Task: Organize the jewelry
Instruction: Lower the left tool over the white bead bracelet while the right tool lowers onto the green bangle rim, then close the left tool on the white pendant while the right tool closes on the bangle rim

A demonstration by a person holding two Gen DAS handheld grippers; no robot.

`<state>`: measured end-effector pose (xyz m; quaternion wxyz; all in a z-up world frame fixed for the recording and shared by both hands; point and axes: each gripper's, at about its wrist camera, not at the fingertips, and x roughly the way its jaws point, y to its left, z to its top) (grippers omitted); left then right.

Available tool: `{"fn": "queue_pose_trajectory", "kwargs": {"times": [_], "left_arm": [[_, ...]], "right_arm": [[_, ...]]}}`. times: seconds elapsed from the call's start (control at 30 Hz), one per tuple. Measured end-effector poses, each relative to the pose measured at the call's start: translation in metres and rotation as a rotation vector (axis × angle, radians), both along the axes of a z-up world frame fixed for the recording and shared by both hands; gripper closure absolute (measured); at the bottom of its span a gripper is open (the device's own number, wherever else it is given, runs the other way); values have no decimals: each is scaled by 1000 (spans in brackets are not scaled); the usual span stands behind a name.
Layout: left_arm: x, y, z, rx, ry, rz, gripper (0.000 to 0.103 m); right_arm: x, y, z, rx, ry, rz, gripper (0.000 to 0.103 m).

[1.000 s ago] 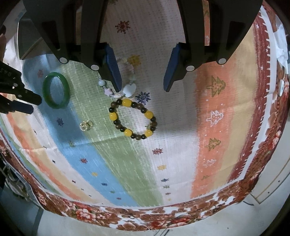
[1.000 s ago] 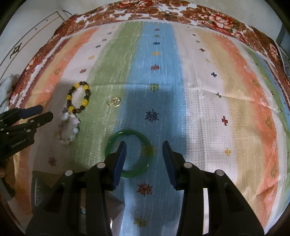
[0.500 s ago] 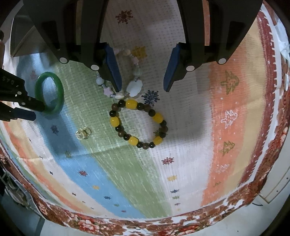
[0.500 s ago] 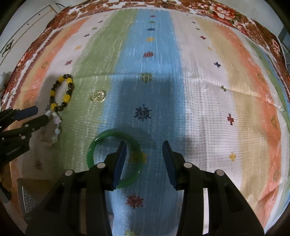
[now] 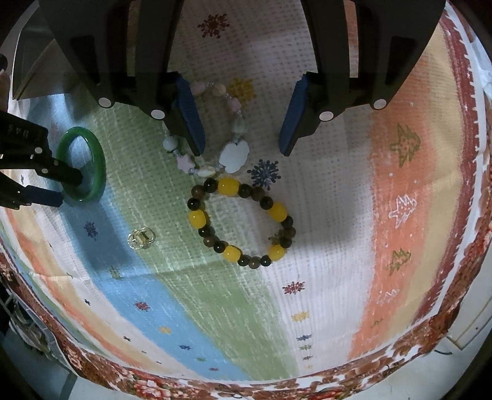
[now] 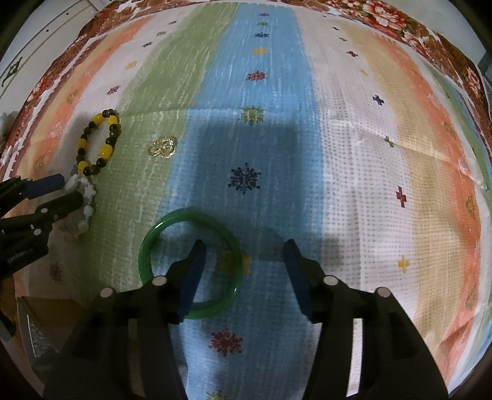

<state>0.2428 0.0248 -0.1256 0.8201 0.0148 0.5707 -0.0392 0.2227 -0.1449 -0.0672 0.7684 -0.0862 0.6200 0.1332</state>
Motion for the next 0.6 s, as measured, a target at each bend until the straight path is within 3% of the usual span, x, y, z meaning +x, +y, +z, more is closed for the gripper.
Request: {"fn": "queue_pose_trajectory", "kwargs": {"times": [0.6], "left_arm": [[-2, -5, -4, 32, -13, -27, 51]], "right_arm": [[0, -1, -3, -9, -6, 8, 44]]}}
